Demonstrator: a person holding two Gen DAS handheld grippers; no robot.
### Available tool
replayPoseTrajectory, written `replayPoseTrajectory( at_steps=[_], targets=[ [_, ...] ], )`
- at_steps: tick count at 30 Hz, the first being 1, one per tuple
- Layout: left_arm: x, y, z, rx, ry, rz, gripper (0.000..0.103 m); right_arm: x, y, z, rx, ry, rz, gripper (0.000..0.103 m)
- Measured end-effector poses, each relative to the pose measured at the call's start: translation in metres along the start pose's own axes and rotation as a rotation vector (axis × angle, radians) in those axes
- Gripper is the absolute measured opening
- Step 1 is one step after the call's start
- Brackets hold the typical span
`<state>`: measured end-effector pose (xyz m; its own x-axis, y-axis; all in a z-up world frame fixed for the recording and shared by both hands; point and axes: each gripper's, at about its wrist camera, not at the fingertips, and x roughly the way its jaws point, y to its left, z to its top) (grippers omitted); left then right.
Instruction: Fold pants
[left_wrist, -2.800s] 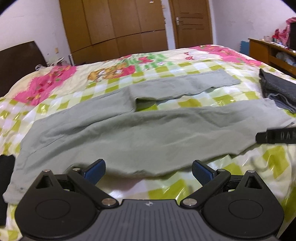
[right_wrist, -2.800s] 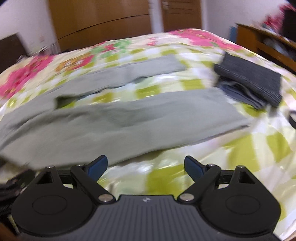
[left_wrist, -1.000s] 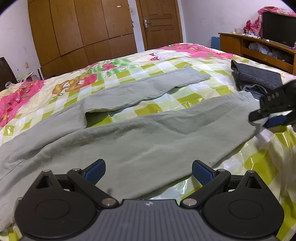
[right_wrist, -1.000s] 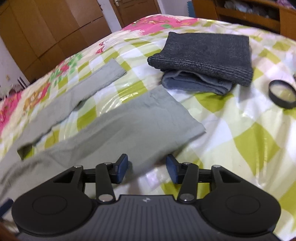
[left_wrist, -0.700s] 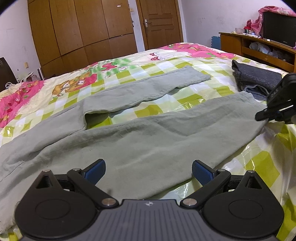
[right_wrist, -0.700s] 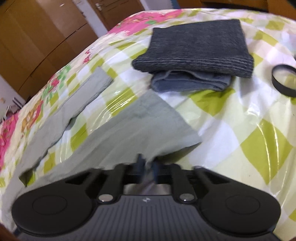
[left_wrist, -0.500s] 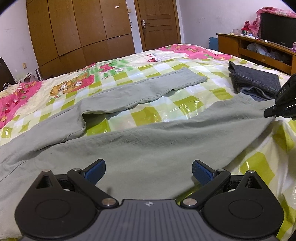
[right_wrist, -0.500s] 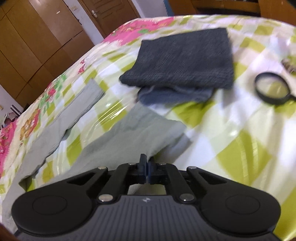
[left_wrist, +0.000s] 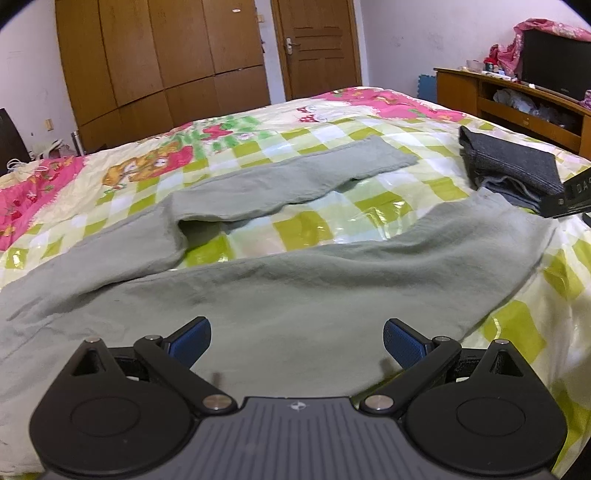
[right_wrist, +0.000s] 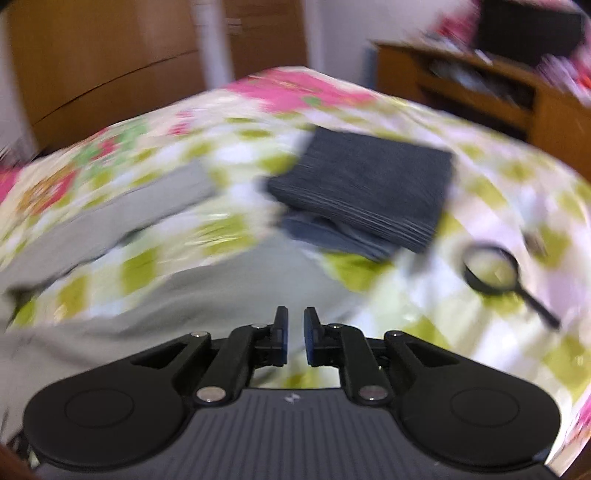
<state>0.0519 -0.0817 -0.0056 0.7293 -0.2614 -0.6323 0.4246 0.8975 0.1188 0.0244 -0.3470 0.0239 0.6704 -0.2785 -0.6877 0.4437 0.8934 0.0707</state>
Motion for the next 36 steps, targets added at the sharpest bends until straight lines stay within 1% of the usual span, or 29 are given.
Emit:
replayPoseTrajectory(
  at_steps=[2,4,6,8,11,18,22,27,30,33,34,36],
  targets=[
    [-0.003,0.010,0.000,-0.004,-0.004,0.022,0.103,-0.011,0.032,-0.006,-0.089,-0.015,0.063,0.012],
    [-0.006,0.020,-0.001,-0.006,-0.004,0.043,0.103,-0.014,0.064,-0.013,-0.149,0.010,0.157,0.012],
    [-0.008,0.034,-0.003,-0.012,-0.002,0.070,0.103,-0.013,0.093,-0.019,-0.196,0.037,0.229,0.012],
    [-0.009,0.050,-0.006,-0.027,0.006,0.094,0.103,-0.012,0.122,-0.025,-0.253,0.048,0.275,0.012],
    [-0.010,0.074,-0.011,-0.053,0.023,0.132,0.103,-0.013,0.155,-0.032,-0.311,0.065,0.336,0.012],
    [-0.012,0.124,-0.028,-0.093,0.056,0.216,0.103,-0.015,0.212,-0.044,-0.435,0.083,0.419,0.012],
    [-0.012,0.156,-0.043,-0.125,0.096,0.270,0.103,-0.011,0.248,-0.053,-0.508,0.104,0.475,0.012],
    [-0.009,0.190,-0.068,-0.148,0.168,0.320,0.103,-0.002,0.287,-0.071,-0.581,0.183,0.548,0.012],
    [-0.010,0.208,-0.085,-0.155,0.210,0.314,0.103,0.006,0.305,-0.082,-0.642,0.240,0.567,0.014],
    [-0.016,0.232,-0.094,-0.218,0.236,0.262,0.103,0.007,0.316,-0.087,-0.686,0.273,0.582,0.015],
    [-0.020,0.237,-0.096,-0.220,0.236,0.271,0.103,0.006,0.320,-0.083,-0.697,0.281,0.590,0.015],
    [-0.031,0.248,-0.094,-0.201,0.212,0.284,0.103,0.004,0.325,-0.071,-0.708,0.265,0.606,0.015]
  ],
)
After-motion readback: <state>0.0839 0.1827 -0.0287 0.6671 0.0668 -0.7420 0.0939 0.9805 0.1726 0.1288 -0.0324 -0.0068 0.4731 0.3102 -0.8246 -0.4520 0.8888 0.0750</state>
